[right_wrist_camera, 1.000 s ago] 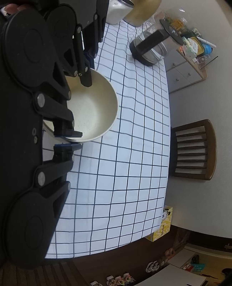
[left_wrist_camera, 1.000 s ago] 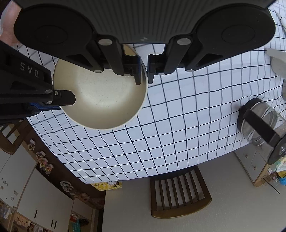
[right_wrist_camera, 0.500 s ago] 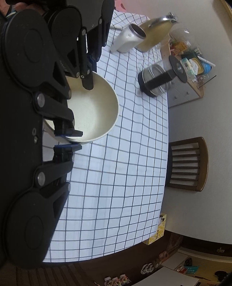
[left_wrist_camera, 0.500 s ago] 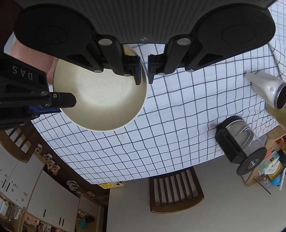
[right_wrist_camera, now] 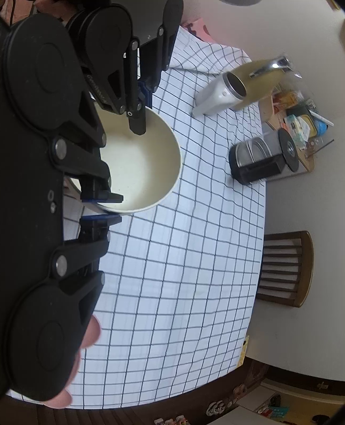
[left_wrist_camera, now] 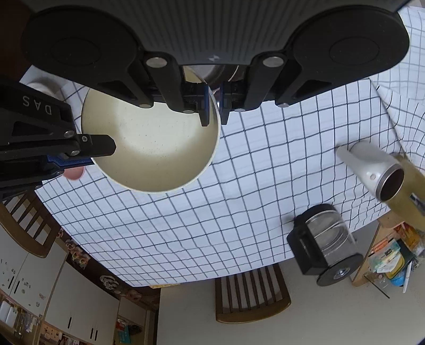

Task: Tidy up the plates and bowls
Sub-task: 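Lift the cream bowl with both grippers and carry it over the steel bowl, then lower the cream bowl into the pink pot and open both grippers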

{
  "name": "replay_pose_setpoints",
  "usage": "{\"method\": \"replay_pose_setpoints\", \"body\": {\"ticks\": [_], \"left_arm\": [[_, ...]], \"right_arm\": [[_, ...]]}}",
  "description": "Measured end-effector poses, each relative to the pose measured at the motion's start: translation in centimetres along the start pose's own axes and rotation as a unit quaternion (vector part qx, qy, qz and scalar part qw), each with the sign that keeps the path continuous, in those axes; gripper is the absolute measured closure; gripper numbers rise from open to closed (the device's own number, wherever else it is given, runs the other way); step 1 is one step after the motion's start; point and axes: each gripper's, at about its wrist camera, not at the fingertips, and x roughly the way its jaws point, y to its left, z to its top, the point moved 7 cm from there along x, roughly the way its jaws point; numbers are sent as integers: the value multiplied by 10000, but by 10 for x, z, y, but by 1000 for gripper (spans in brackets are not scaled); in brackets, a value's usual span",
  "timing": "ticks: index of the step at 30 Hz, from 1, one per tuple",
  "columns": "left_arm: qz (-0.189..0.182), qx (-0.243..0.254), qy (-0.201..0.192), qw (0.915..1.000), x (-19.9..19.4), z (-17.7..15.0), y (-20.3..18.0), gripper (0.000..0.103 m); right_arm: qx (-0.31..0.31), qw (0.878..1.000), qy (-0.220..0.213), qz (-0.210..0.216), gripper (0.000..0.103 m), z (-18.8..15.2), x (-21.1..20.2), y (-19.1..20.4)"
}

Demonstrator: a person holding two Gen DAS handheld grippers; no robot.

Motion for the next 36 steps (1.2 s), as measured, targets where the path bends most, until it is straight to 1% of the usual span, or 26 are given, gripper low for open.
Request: {"method": "replay_pose_setpoints", "body": {"ticks": [8, 14, 21, 31, 36], "left_arm": [[21, -7, 163, 9999, 8, -43, 22, 97], [27, 83, 219, 9997, 20, -64, 27, 97], [6, 135, 231, 9996, 35, -74, 30, 97], [31, 211, 146, 9997, 45, -80, 28, 97], [-3, 147, 163, 9998, 47, -81, 30, 97]], "right_arm": [[-176, 9994, 286, 53, 94, -23, 17, 40], [-248, 9984, 505, 13, 93, -41, 33, 57], [-263, 9976, 644, -60, 93, -55, 47, 64], [-435, 9965, 679, -229, 92, -66, 54, 70], [-475, 9963, 688, -213, 91, -67, 57, 73]]}}
